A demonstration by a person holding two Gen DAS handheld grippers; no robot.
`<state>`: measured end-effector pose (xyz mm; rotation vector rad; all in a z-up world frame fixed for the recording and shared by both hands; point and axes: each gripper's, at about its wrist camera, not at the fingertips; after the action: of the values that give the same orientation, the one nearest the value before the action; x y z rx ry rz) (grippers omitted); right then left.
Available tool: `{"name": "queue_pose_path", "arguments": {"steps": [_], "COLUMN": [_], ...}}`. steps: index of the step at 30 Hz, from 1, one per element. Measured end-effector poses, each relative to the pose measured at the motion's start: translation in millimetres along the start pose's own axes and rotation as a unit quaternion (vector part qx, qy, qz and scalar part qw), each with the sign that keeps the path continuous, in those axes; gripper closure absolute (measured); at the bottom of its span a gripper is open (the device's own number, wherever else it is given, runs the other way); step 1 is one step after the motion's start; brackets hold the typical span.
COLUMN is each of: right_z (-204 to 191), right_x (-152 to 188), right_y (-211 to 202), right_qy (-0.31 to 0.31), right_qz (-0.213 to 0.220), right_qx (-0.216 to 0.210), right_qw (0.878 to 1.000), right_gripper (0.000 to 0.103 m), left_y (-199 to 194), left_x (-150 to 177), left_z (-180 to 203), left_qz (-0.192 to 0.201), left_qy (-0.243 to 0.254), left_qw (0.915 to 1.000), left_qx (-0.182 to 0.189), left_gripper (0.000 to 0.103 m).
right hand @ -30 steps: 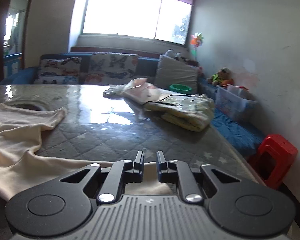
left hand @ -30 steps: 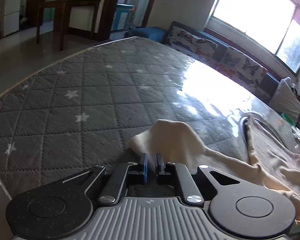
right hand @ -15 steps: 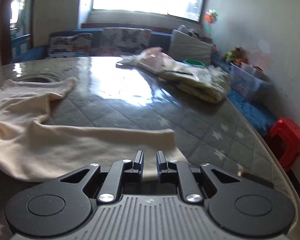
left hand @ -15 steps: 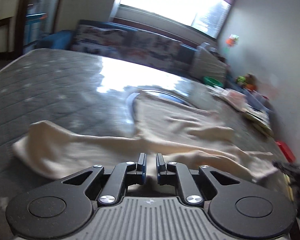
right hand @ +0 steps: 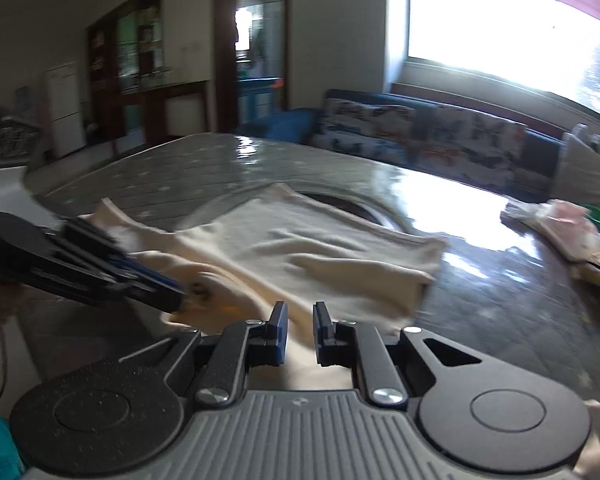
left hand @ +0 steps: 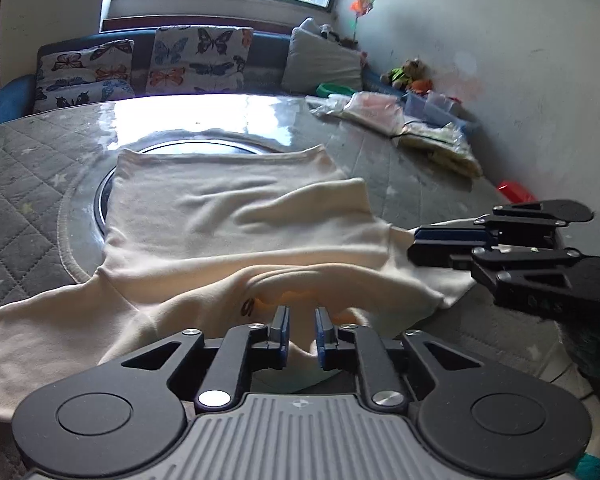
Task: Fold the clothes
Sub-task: 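Smooth the sweatshirt body flat with both grippers near the printed number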
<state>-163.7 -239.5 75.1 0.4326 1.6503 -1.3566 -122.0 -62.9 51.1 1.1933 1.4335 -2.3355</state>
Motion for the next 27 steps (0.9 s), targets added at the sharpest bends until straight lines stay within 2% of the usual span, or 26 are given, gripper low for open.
{"name": "queue_pose_path", "arguments": {"steps": [4, 11, 12, 15, 18, 23, 27], "right_z": [-19, -27, -28, -29, -28, -26, -25], "right_x": [-4, 5, 7, 11, 15, 18, 16], "right_y": [21, 47, 48, 52, 51, 35, 25], "right_qy": [-0.024, -0.017, -0.016, -0.015, -0.016, -0.021, -0.026], "right_qz": [-0.016, -0.061, -0.065, -0.079, -0.089, -0.088, -0.083], "right_qx": [-0.033, -0.052, -0.052, -0.05, -0.041, -0.042, -0.041], "right_qw": [0.999, 0.997, 0.996, 0.996, 0.995, 0.995, 0.995], "right_gripper": [0.092, 0.091, 0.091, 0.091, 0.094, 0.098, 0.097], "left_y": [4, 13, 14, 14, 7, -23, -32], "left_x": [2, 5, 5, 7, 10, 17, 16], "left_z": [-1, -10, -11, -11, -12, -12, -13], "left_qz": [-0.004, -0.019, -0.021, -0.021, -0.01, 0.017, 0.02], "left_qy": [0.005, -0.002, -0.004, -0.005, -0.004, 0.009, 0.018], "left_qw": [0.9998, 0.9995, 0.9996, 0.9996, 0.9999, 0.9994, 0.9995], "left_qx": [-0.021, -0.024, -0.019, -0.015, -0.004, 0.03, 0.014], "left_gripper": [0.077, 0.077, 0.079, 0.093, 0.098, 0.1, 0.097]}}
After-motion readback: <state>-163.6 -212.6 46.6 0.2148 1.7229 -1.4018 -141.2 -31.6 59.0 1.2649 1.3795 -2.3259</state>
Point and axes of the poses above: each gripper's, at about its wrist camera, not at the fingertips, and y roughly the way its jaws point, z to its right, x to its underside, and after that the axes turned 2 degrees about -y, right-handed
